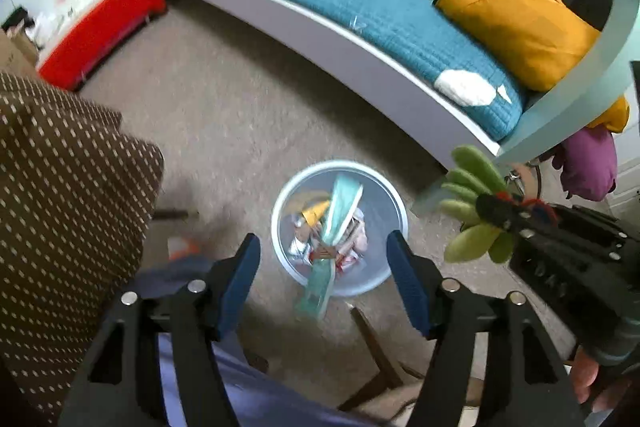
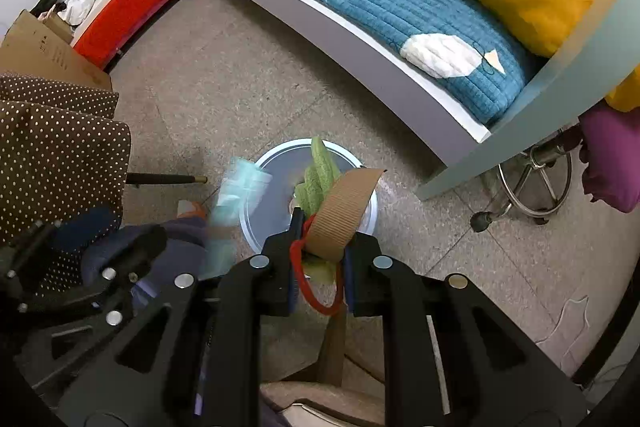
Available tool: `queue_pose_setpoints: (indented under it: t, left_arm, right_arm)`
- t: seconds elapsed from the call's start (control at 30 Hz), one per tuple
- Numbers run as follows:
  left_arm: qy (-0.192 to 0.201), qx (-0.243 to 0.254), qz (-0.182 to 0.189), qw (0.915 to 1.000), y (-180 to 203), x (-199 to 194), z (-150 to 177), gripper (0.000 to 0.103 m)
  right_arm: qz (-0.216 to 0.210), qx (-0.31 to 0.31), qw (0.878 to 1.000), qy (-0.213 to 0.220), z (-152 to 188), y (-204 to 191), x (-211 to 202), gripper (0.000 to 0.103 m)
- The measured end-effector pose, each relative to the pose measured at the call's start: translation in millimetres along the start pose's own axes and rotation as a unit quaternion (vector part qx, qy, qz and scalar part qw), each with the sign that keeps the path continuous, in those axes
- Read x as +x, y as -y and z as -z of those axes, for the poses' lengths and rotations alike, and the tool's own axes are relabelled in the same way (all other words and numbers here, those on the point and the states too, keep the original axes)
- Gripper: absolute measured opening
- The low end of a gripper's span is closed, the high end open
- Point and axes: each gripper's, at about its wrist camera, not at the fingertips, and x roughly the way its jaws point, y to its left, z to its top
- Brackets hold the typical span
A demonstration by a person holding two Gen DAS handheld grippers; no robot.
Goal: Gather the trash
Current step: 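Carry the tube and green cloth over the bucket and open both grippers, then return both grippers from the bucket to the table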
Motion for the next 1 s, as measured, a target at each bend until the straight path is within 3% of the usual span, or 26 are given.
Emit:
queue_pose_setpoints:
  t: [0.37, 0.4, 0.43, 0.47, 0.5, 0.57, 0.7, 1.0]
  left_arm:
    - [-0.032, -0.049, -0.014, 0.9982, -40.2, 8.5, 18.7, 0.065]
    - [-0.033, -0.054, -0.018, 0.9978, -45.4, 7.9, 20.0, 0.065]
    - [-0.033, -0.058, -0.019, 0.9976, -48.4, 7.2, 20.9, 0.065]
    - [-0.032, -0.062, -0.02, 0.9974, -51.9, 5.7, 21.8, 0.065]
    - [-0.03, -0.065, -0.02, 0.9972, -54.6, 4.0, 22.4, 0.065]
    - [-0.026, -0.068, -0.022, 0.9971, -57.6, 0.7, 22.7, 0.065]
    - [-0.03, -0.069, -0.027, 0.9968, -61.0, 0.9, 23.3, 0.066]
    - [-0.031, -0.072, -0.025, 0.9966, -60.9, -2.8, 24.4, 0.066]
  right_arm:
    - [-0.009, -0.034, 0.999, -0.02, 0.9, -30.2, 19.0, 0.02]
    - [-0.005, -0.038, 0.999, -0.016, -0.7, -35.0, 18.4, 0.025]
    - [0.005, -0.04, 0.999, -0.009, -2.5, -38.6, 17.0, 0.036]
    - [0.011, -0.039, 0.999, -0.006, -3.4, -39.8, 16.0, 0.076]
    - [0.019, -0.029, 0.999, 0.007, -5.4, -39.6, 12.9, 0.085]
    - [0.021, -0.016, 0.999, 0.033, -6.2, -37.2, 8.1, 0.085]
    - [0.019, -0.018, 1.0, 0.001, -2.2, -35.2, 17.7, 0.085]
    - [0.024, -0.021, 0.999, -0.005, 6.9, -36.1, 16.8, 0.085]
